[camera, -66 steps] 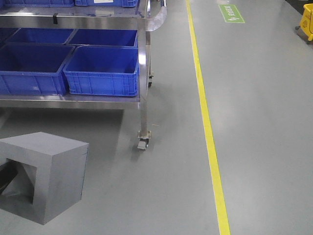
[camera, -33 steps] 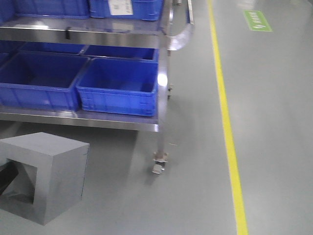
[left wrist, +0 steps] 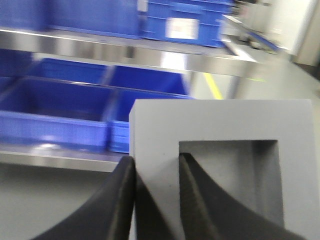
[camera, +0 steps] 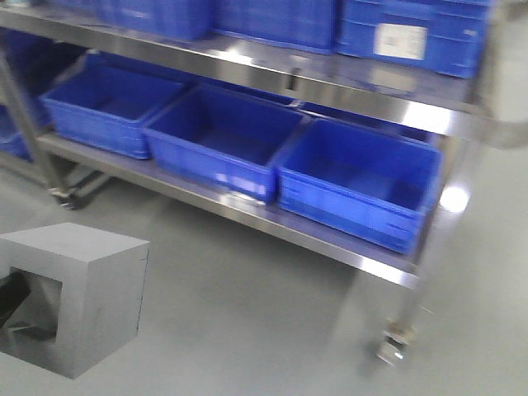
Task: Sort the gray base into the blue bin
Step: 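Drive away from the table holding the block in the left gripper, then drive down the aisle between shelves of blue bins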
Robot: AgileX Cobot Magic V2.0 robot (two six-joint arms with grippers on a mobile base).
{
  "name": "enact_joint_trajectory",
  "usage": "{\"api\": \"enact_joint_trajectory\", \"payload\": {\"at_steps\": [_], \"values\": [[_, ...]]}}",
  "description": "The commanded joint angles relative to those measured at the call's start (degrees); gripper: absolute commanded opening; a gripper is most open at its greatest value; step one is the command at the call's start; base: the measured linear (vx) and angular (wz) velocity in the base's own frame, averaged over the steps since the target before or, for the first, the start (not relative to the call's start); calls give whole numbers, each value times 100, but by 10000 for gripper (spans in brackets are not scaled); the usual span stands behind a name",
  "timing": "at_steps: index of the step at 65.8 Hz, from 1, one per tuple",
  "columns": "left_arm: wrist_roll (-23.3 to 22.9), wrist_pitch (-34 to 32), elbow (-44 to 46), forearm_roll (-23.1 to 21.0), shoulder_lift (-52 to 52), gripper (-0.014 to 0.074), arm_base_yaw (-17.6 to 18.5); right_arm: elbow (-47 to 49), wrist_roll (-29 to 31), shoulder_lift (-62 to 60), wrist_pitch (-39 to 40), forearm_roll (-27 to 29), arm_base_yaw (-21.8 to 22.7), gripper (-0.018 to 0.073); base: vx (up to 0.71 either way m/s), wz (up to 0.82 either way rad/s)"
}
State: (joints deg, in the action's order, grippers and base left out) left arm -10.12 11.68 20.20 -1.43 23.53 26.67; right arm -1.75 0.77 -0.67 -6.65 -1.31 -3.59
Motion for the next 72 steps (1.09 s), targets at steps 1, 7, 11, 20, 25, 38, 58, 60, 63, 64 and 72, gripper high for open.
{"api": "enact_joint_trajectory", "payload": {"at_steps": [1,7,11,20,25,38,58,60,63,64,72], "values": [[-40,-633,171,-33,19,-6,38,-79,31,-65,444,-59,-3,-9,29,86],[-40,-633,171,-33,19,-6,38,-79,31,-65,444,-59,-3,-9,28,85],[-40,-633,171,-33,19,-6,38,-79,31,-65,444,-59,-3,-9,28,82],[-40,-633,171,-33,19,-6,38,-79,31,-65,444,-59,-3,-9,27,77],[-40,-633,171,-33,19,-6,38,-79,31,-65,444,-59,-3,-9,27,73],[-40,-633,171,-33,19,-6,38,-79,31,-65,444,-59,-3,-9,27,69],[-40,-633,171,-33,19,-6,38,-79,31,-65,444,-59,-3,-9,25,69],[-40,-633,171,-33,19,-6,38,-79,31,-65,444,-59,-3,-9,25,74],[-40,-633,171,-33,19,-6,38,-79,31,-65,444,-59,-3,-9,25,75],[-40,-633,171,-33,19,-6,38,-79,31,-65,444,-59,-3,-9,25,76],[-40,-633,171,-33,19,-6,38,-79,31,-65,444,-59,-3,-9,26,76]]}}
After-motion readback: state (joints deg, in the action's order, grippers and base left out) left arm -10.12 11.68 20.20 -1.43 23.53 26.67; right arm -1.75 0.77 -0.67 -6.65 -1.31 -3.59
